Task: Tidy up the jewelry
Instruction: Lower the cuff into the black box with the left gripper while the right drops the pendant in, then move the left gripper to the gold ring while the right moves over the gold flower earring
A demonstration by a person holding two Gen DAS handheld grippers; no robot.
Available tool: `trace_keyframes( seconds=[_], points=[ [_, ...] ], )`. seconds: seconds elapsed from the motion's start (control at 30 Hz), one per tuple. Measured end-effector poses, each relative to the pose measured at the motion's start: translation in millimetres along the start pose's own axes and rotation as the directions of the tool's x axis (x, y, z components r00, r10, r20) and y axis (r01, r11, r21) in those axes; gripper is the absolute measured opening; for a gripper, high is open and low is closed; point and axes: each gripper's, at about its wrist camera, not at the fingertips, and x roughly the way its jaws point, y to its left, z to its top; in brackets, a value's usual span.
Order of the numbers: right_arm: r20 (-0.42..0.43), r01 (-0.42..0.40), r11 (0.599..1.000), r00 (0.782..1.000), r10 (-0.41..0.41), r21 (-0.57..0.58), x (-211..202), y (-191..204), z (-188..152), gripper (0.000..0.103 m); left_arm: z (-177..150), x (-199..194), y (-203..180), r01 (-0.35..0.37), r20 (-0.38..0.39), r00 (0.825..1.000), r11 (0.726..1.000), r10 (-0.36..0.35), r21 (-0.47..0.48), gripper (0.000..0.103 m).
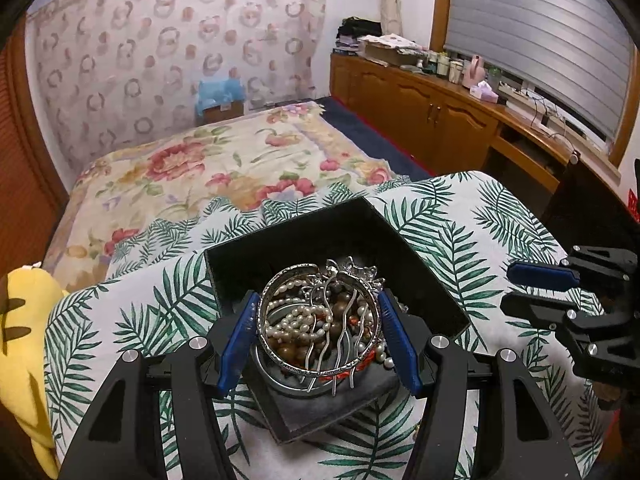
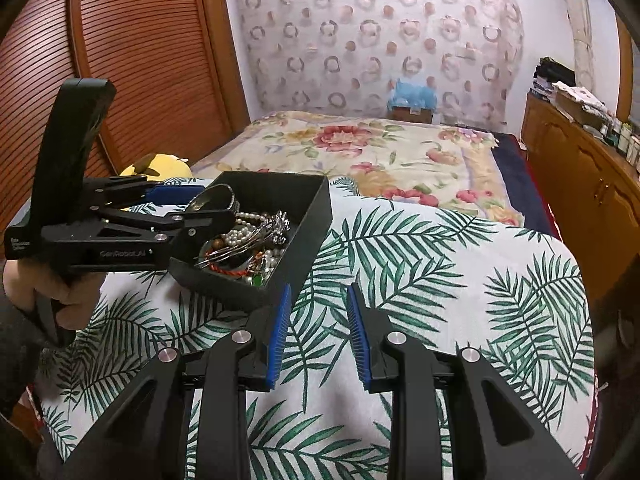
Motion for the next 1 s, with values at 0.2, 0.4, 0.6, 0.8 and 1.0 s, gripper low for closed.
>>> trace_keyframes(
  seconds=[0.2, 0.4, 0.6, 0.8, 1.0],
  points=[
    [-0.003, -0.006, 1.0, 1.0, 0.006, -0.008, -3.8, 6.9, -3.9, 0.031, -0.3, -1.2, -2.3, 0.003, 0.009, 1.0, 1.0, -0.003, -0.001, 0.059],
    [-0.028, -0.035, 0.999, 0.999, 0.035, -0.017, -10.8, 20.8, -19.2, 0.031, -5.8, -15.7, -4.4, -0.003, 0.036, 0.999, 1.0, 0.003, -0.004, 0.075],
    [-0.073, -0.079, 0.996, 0.994, 0.076, -0.035, -13.3, 41.7, -43.1, 0.04, -27.2, -37.0, -8.2, 0.006, 0.057, 0.998, 1.0, -0.004, -0.025, 0.093],
    [-0.134, -0.144, 0.987, 0.982, 0.133, -0.077, -9.4, 70.2, -65.4, 0.04, -50.8, -49.0, -9.9, -0.015, 0.05, 0.999, 1.0, 0.016, -0.027, 0.094],
    [-0.175, -0.189, 0.974, 0.971, 0.165, -0.126, -7.0, 93.8, -78.5, 0.04, -78.8, -52.2, -1.2, -0.023, 0.005, 1.0, 0.998, 0.023, -0.066, 0.094]
  ],
)
